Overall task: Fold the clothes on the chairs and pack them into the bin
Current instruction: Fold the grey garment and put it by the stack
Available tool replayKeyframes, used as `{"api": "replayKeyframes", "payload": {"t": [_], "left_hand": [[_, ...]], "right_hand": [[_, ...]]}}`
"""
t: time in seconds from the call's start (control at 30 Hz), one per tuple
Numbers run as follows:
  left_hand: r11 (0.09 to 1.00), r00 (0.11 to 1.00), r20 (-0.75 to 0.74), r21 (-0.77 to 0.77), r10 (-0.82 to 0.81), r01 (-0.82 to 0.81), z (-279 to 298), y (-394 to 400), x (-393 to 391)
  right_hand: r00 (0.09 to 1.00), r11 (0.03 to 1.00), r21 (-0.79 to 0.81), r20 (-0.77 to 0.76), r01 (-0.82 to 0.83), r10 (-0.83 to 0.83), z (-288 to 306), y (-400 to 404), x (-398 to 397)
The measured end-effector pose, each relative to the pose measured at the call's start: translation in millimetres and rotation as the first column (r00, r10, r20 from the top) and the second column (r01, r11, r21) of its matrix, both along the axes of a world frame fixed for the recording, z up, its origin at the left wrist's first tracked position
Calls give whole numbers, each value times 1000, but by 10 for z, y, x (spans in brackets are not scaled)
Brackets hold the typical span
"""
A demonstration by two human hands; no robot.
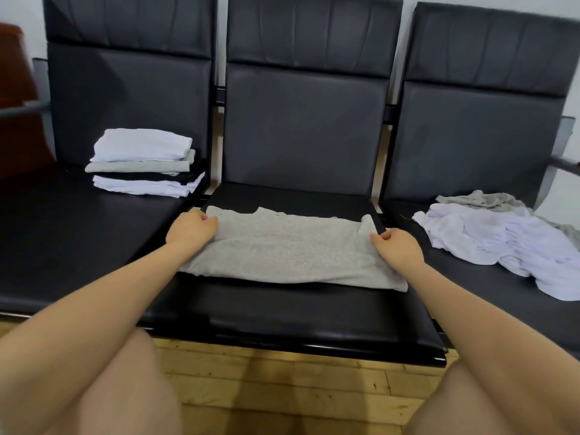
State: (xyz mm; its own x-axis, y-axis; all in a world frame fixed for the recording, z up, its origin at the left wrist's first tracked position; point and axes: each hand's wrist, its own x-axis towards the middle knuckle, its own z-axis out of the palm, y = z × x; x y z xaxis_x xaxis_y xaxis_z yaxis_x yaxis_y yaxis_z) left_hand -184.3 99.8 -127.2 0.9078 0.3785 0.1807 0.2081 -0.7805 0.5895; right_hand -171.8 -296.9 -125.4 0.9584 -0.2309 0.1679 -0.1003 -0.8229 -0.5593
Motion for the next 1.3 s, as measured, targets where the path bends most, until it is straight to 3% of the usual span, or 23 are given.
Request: {"api": "replayKeyframes", "payload": {"t": [0.23, 0.33, 0.47, 0.63, 0.8, 0.97, 1.07, 1.13, 1.23, 1.3], "left_hand": [[981, 970, -145, 52, 193, -187, -32, -150, 408], [977, 978, -36, 55, 207, -204, -91, -153, 501], [952, 943, 187, -190, 276, -241, 11, -212, 674], [970, 966, 129, -121, 224, -209, -56, -261, 741], [975, 978, 160, -199, 131, -98, -33, -246, 588], [996, 978, 189, -16, -84, 89, -111, -429, 368], [971, 943, 232, 74, -238, 227, -95, -601, 329], [909, 917, 123, 234, -380, 346, -152, -728, 316], [792, 898, -170, 425, -406, 439, -262, -859, 319], [801, 908, -172, 427, -383, 419, -272, -881, 351]], "right_hand": [[989, 984, 121, -91, 129, -118, -32, 220, 479], [986, 970, 177, -45, 167, -162, -92, 165, 606], [947, 906, 315, 60, 283, -316, -112, -39, 607], [964, 950, 172, 10, 262, -267, -173, -218, 575], [974, 966, 126, -39, 226, -223, -135, -123, 469], [959, 989, -19, -243, 149, -149, -45, -3, 242], [954, 996, -64, -290, 63, -79, 6, 116, 146], [959, 997, -78, -282, -13, -10, 15, 208, 104], [973, 998, 53, -226, -35, 46, 59, 321, 99], [968, 966, 256, -251, 40, 27, 116, 331, 127]]}}
